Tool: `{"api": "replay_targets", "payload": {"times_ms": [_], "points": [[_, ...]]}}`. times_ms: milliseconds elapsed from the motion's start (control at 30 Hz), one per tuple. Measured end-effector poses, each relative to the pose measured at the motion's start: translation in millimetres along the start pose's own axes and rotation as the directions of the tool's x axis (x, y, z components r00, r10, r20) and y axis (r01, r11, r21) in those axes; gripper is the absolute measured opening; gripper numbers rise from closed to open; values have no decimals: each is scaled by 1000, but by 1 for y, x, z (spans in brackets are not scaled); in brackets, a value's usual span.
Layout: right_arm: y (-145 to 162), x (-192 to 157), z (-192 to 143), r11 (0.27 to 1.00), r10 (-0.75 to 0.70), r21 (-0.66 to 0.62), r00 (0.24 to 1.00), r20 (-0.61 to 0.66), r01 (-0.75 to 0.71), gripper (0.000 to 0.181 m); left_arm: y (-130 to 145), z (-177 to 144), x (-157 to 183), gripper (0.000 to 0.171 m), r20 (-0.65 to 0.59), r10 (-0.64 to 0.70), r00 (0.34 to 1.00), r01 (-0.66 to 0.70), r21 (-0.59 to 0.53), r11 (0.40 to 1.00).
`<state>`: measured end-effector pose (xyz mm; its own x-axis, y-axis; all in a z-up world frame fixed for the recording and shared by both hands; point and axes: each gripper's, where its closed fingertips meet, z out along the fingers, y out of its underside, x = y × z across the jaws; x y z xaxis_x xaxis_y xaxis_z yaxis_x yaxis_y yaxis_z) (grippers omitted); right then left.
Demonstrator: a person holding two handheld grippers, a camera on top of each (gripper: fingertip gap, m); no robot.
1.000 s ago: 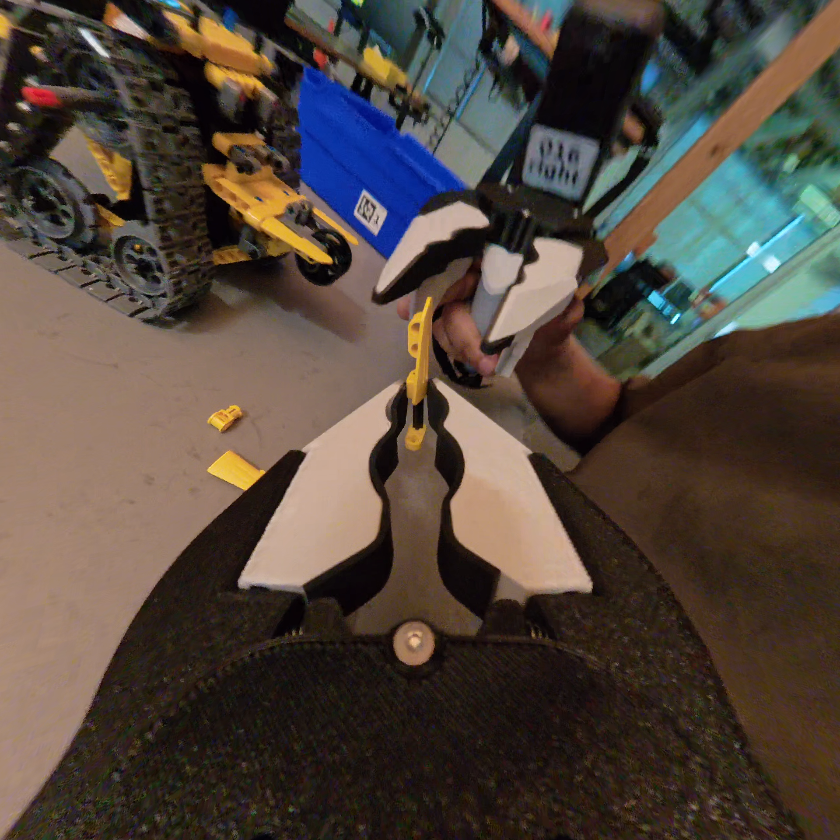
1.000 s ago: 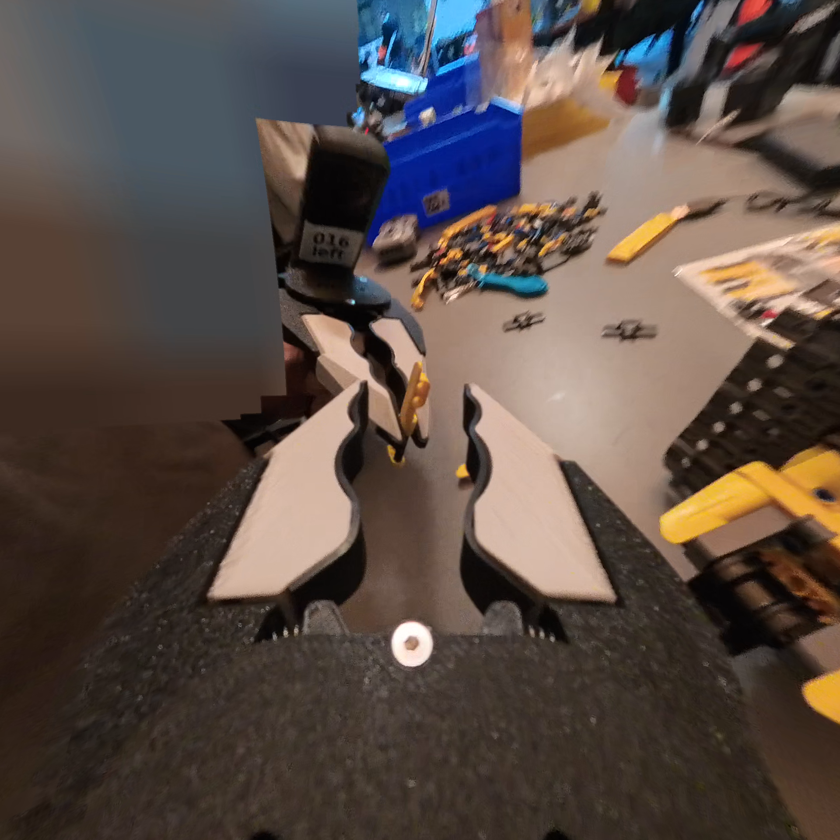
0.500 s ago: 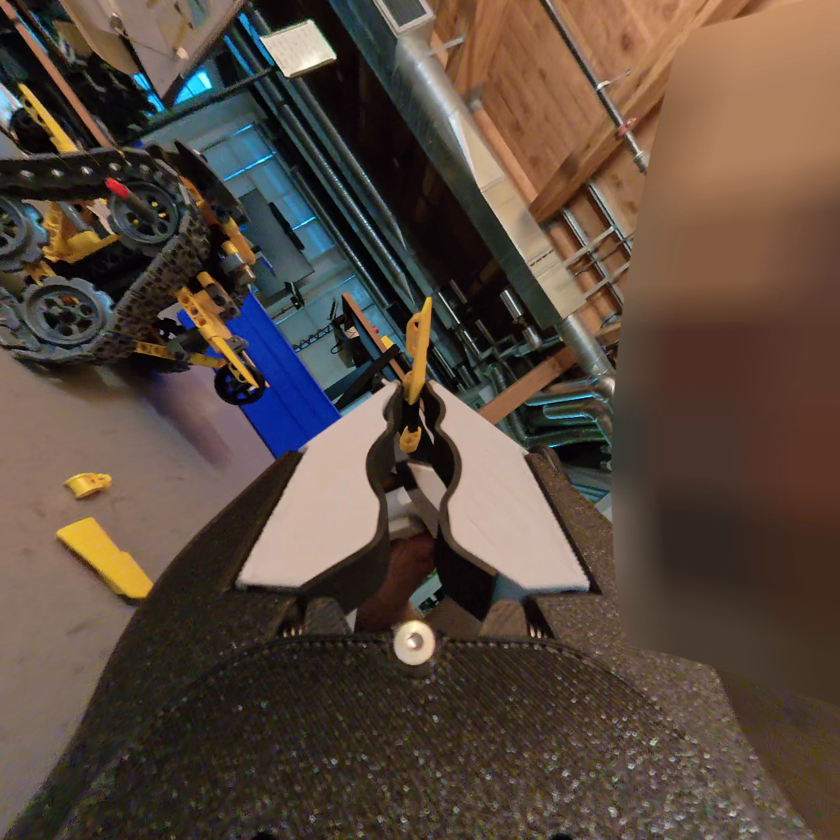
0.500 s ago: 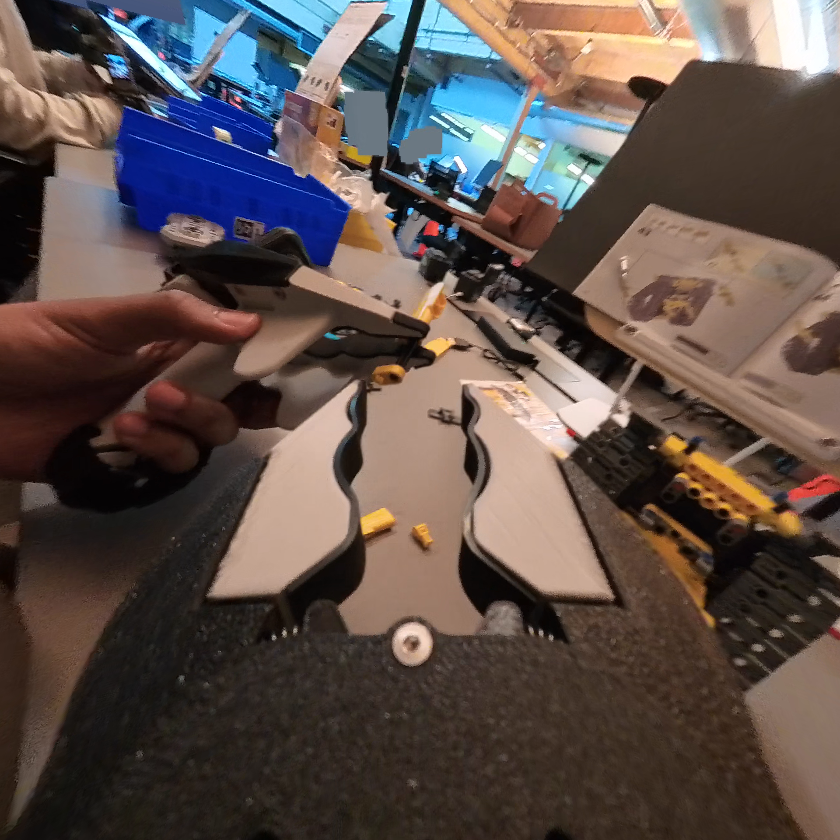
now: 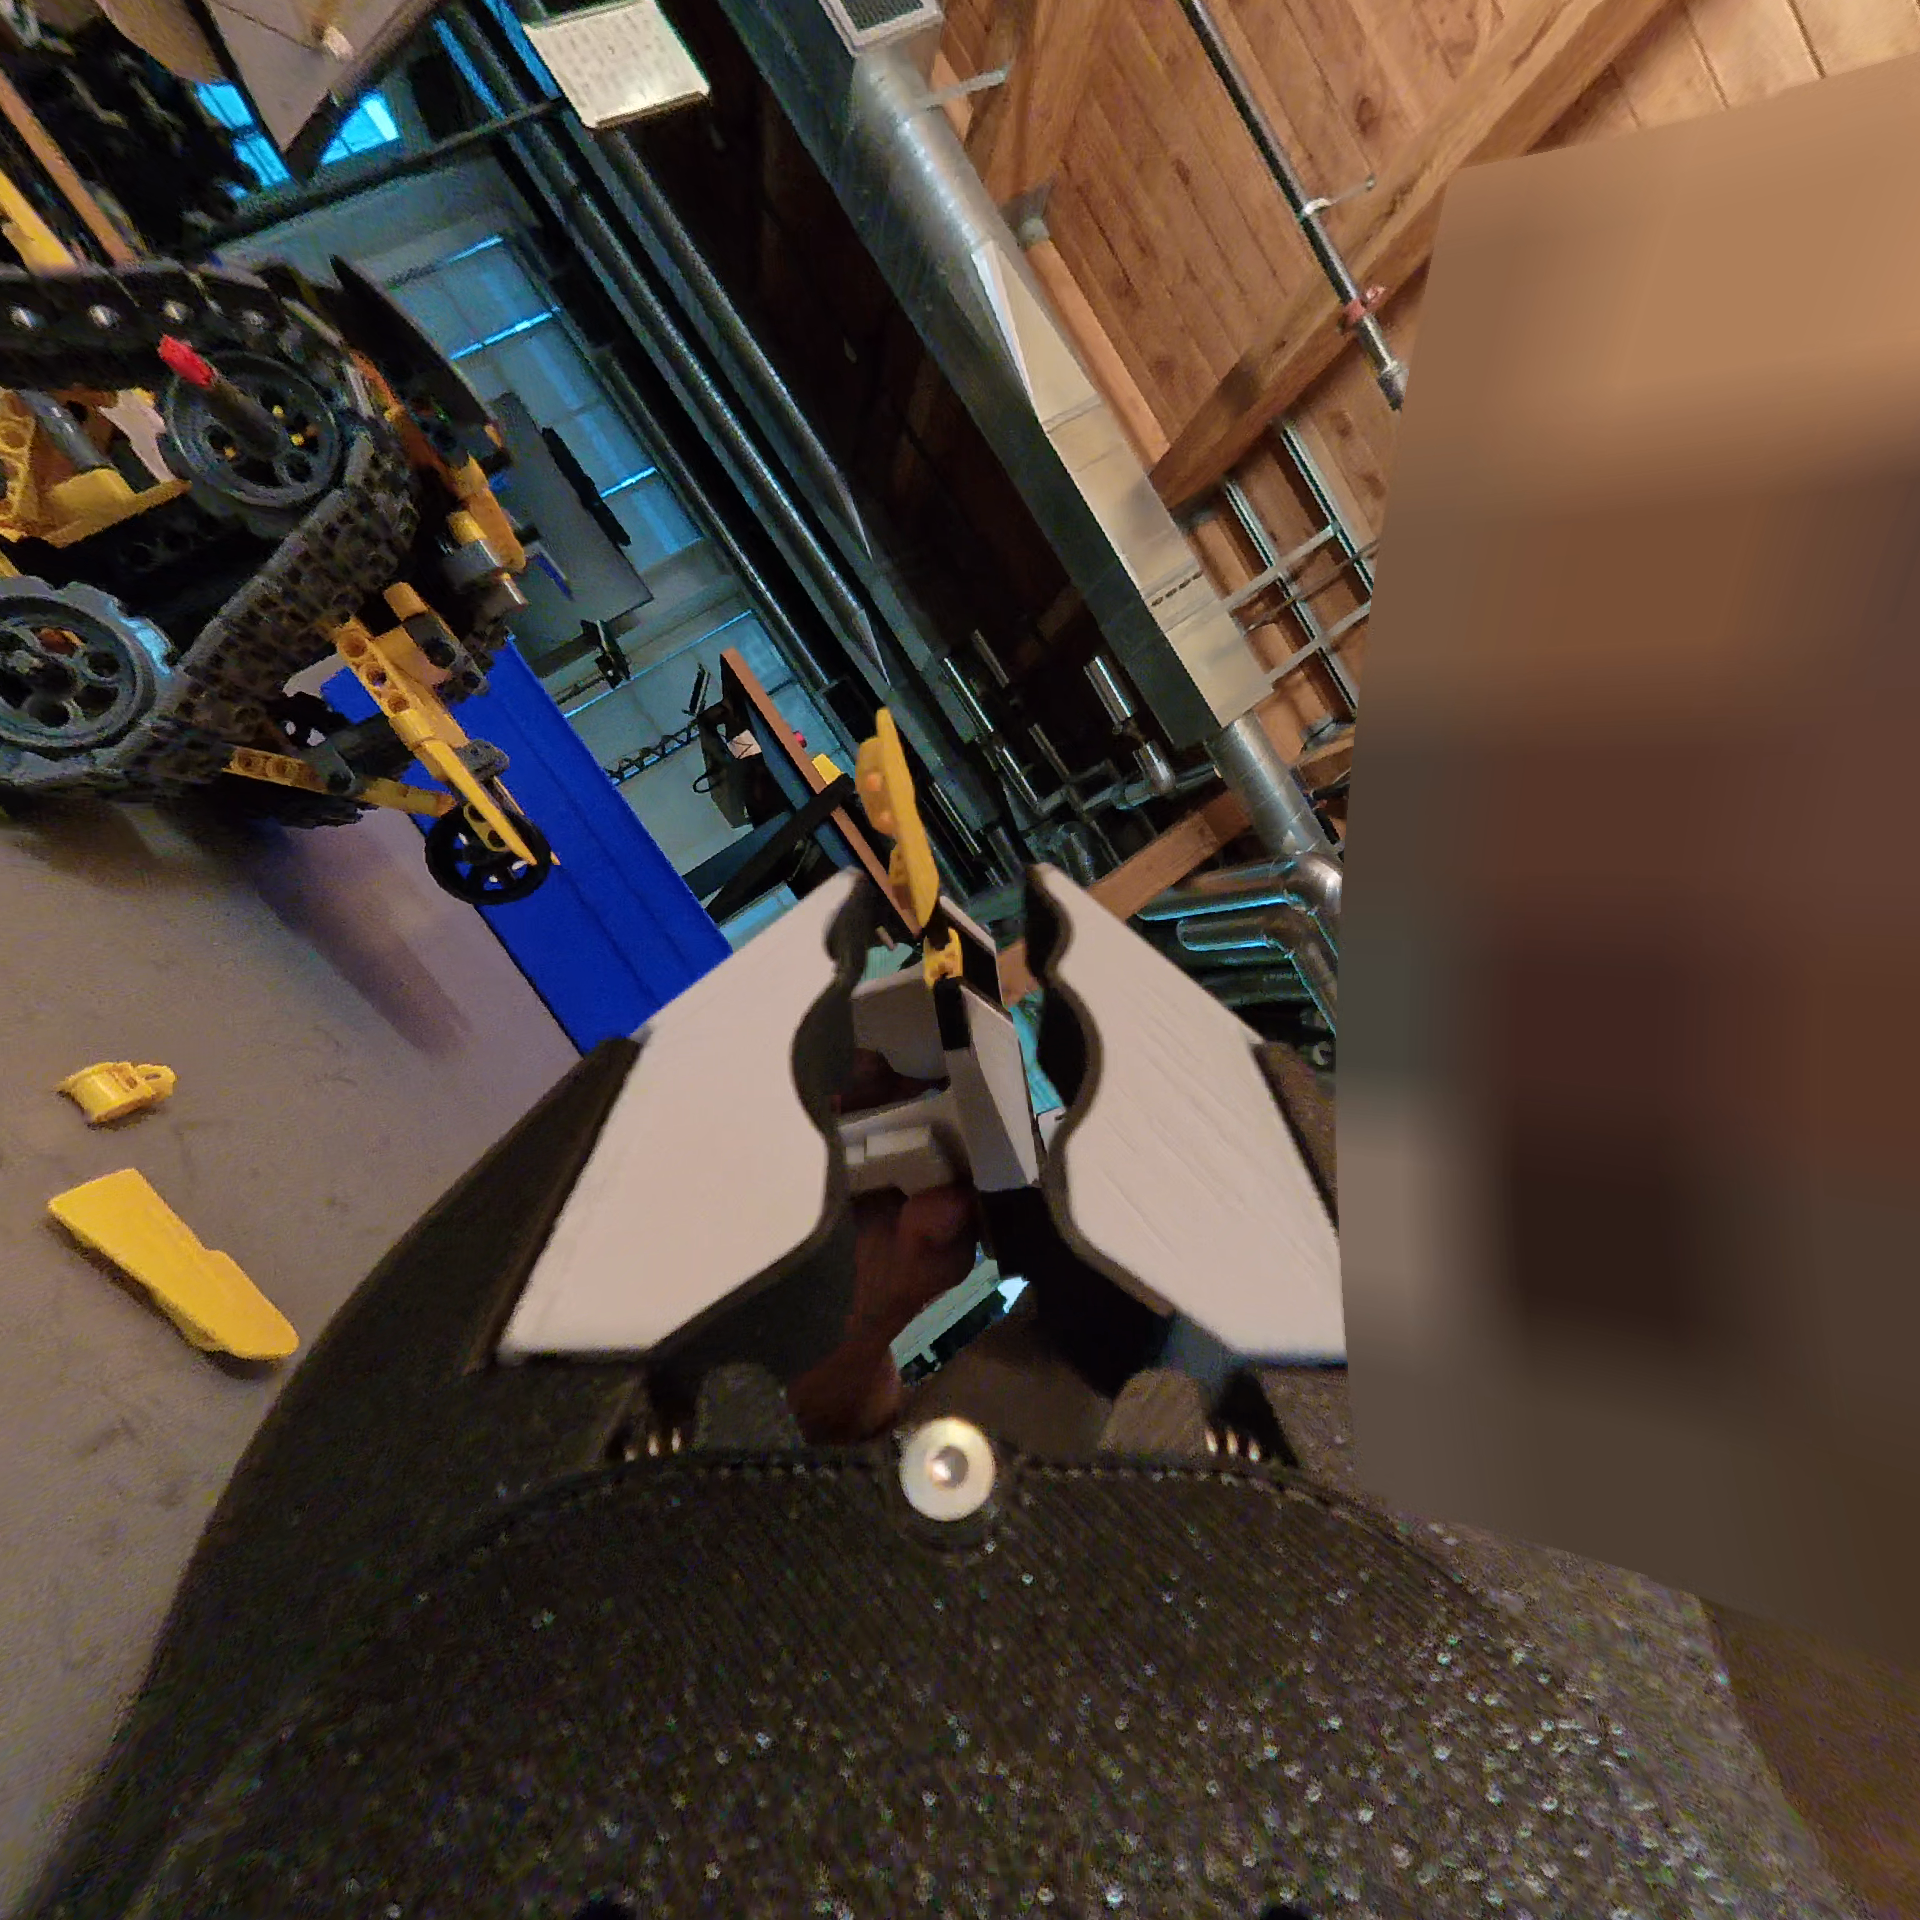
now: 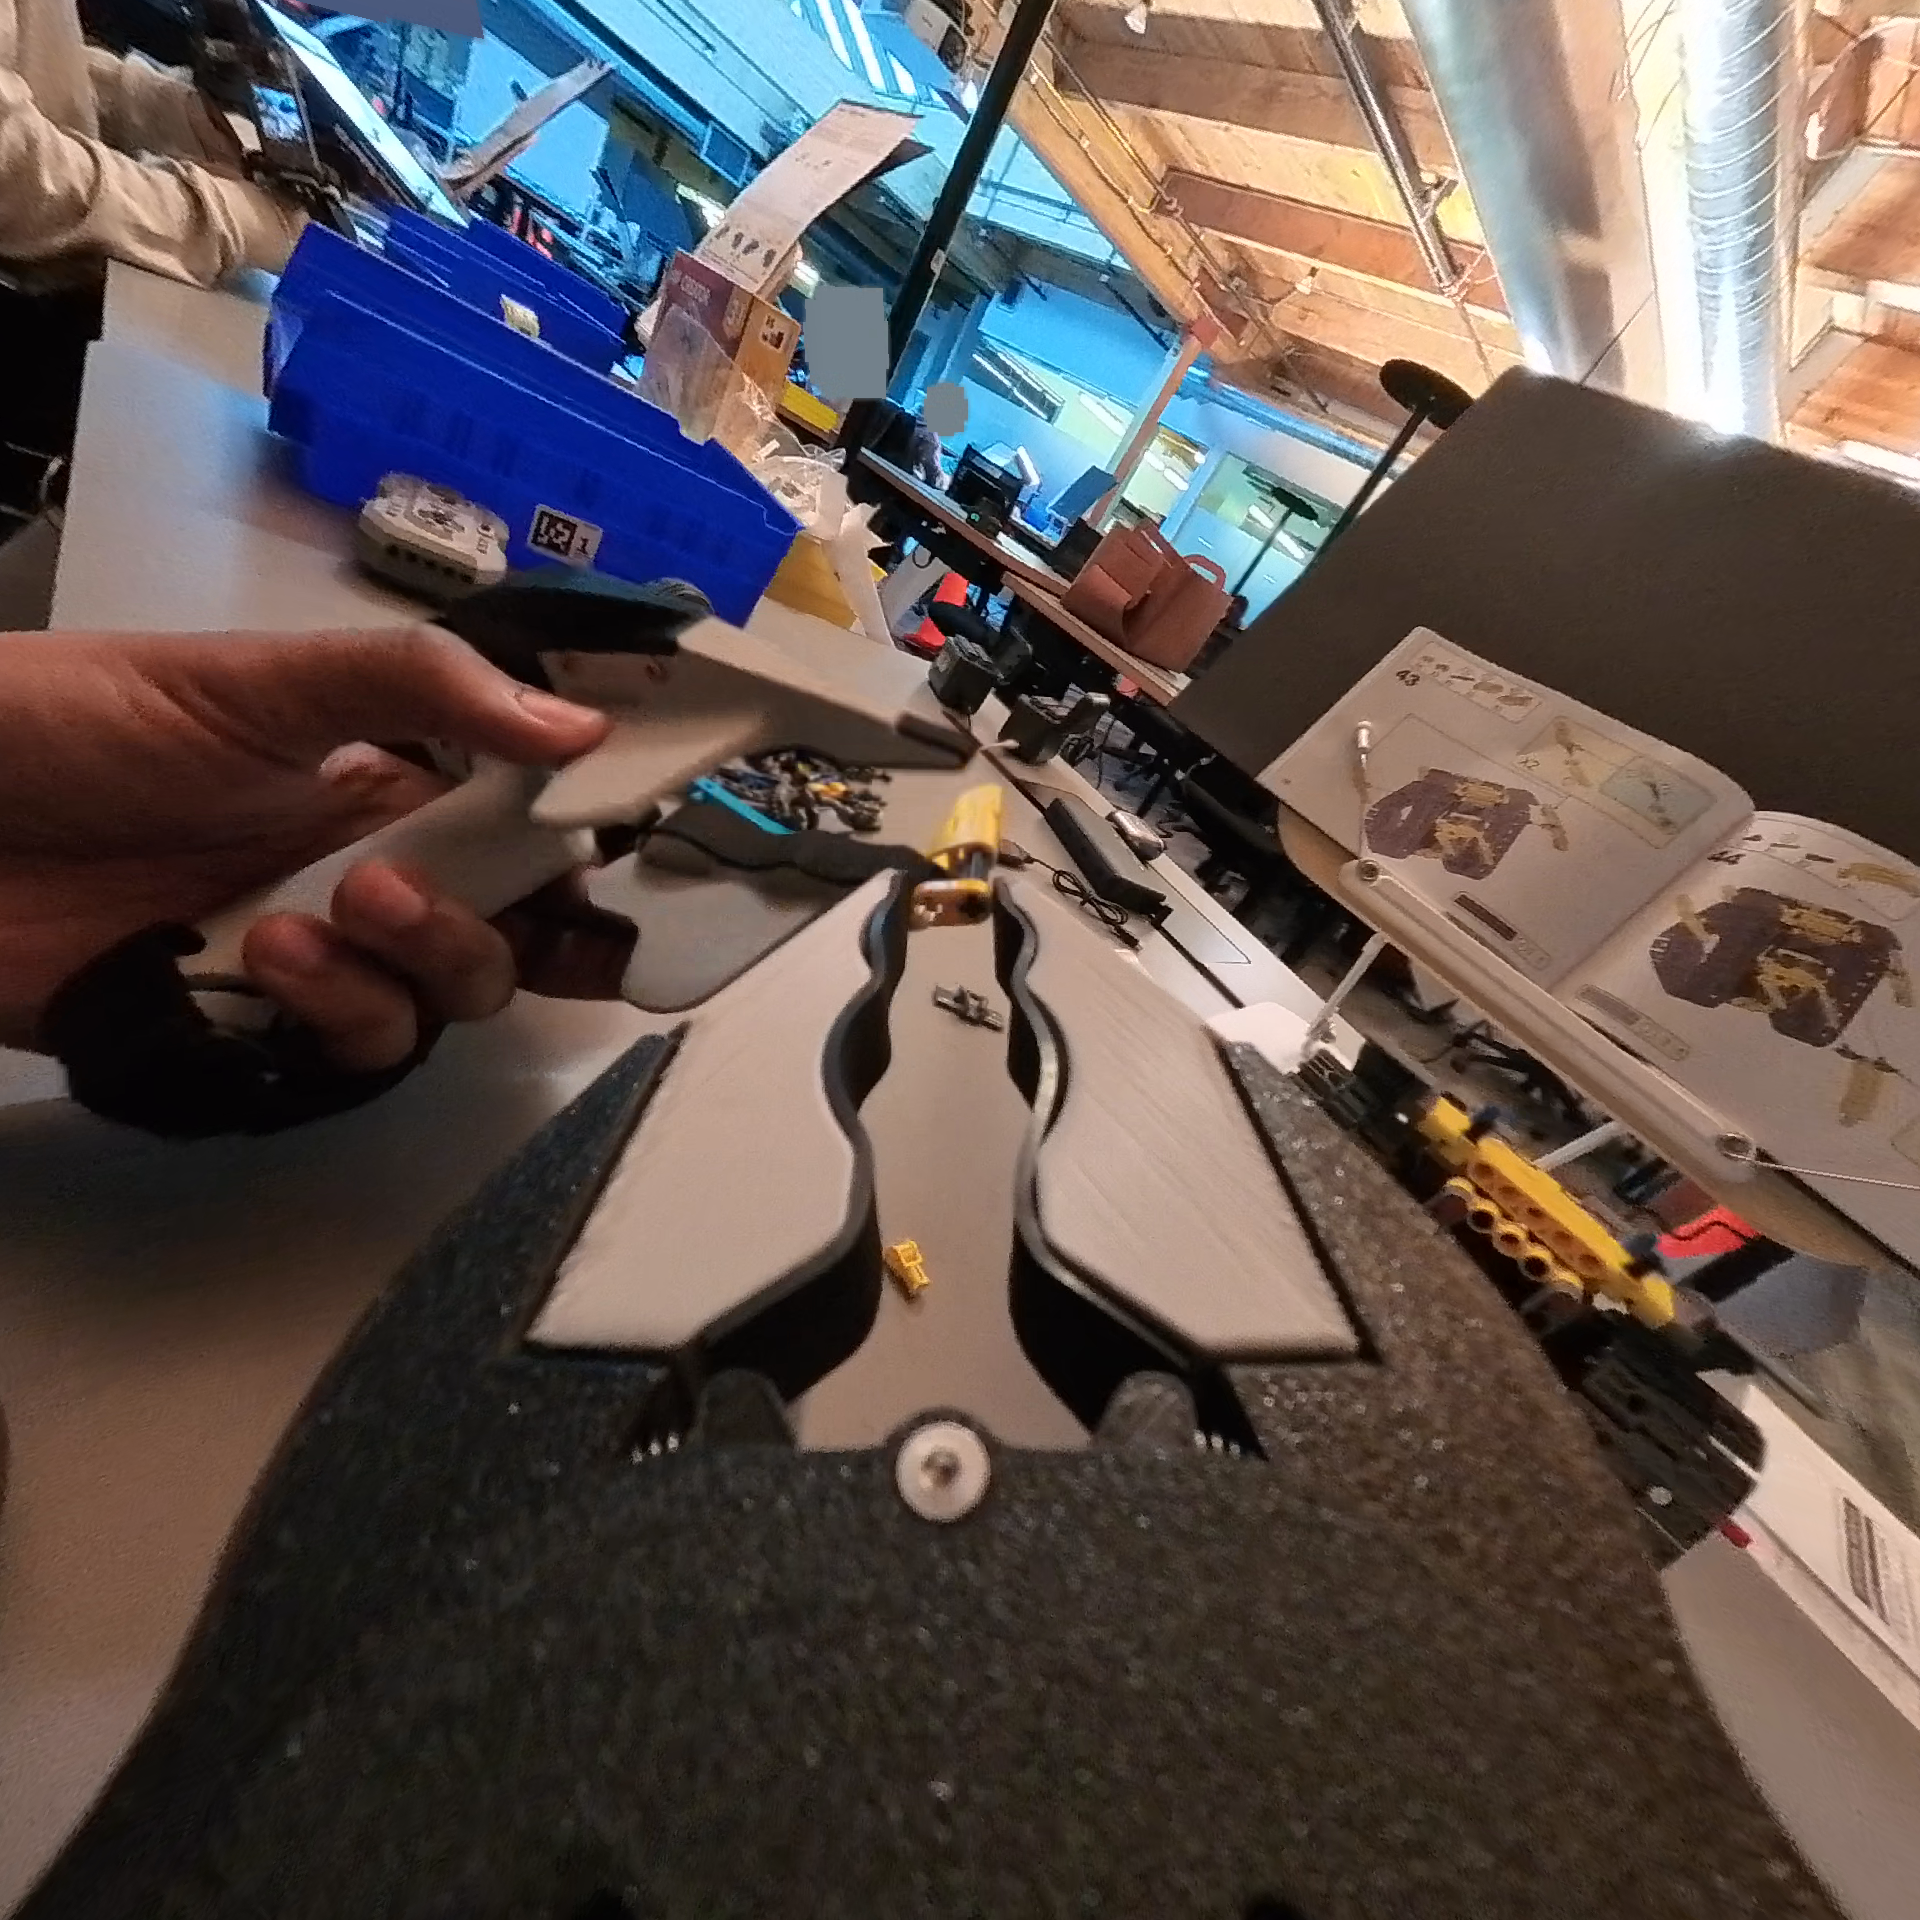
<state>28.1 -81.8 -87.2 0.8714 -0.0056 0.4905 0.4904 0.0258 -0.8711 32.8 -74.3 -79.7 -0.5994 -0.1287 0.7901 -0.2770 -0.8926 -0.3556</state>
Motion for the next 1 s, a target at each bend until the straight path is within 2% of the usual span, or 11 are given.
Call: {"api": "replay_targets", "payload": {"times_ms": [100,200,267,300,400,500,533,633,700,800,1000], "points": [[1,3,-4,1000,20,8,999,44,-20,15,-13,-10,-2,40,47,55,997,-57,33,998],[6,-4,-9,998,66,8,985,162,-68,15,-18,-19,-5,52,120,150,981,-150,-11,989],[14,-13,-13,989,146,-36,951,274,-142,15,-19,-24,-9,65,206,316,926,-300,-105,948],[21,-19,-16,981,192,-77,919,343,-177,15,-16,-27,-12,66,240,416,877,-376,-194,906],[47,-40,-29,922,373,-296,772,515,-248,15,10,-36,-19,59,205,621,756,-457,-513,726],[67,-66,-46,820,558,-503,575,599,-272,15,46,-55,-44,54,136,733,667,-378,-785,490],[72,-72,-49,794,595,-544,535,600,-272,15,58,-62,-54,53,101,762,639,-342,-850,400],[85,-80,-50,771,605,-600,538,587,-212,15,87,-77,-78,51,-19,819,574,-271,-948,168],[92,-81,-48,779,576,-605,573,583,-167,15,95,-78,-86,49,-88,844,529,-284,-956,78],[106,-81,-49,775,537,-626,616,577,-89,16,99,-77,-90,38,-118,841,529,-290,-956,48],[110,-78,-50,781,506,-620,653,563,-71,32,97,-78,-87,33,-86,797,597,-270,-958,99]]}}
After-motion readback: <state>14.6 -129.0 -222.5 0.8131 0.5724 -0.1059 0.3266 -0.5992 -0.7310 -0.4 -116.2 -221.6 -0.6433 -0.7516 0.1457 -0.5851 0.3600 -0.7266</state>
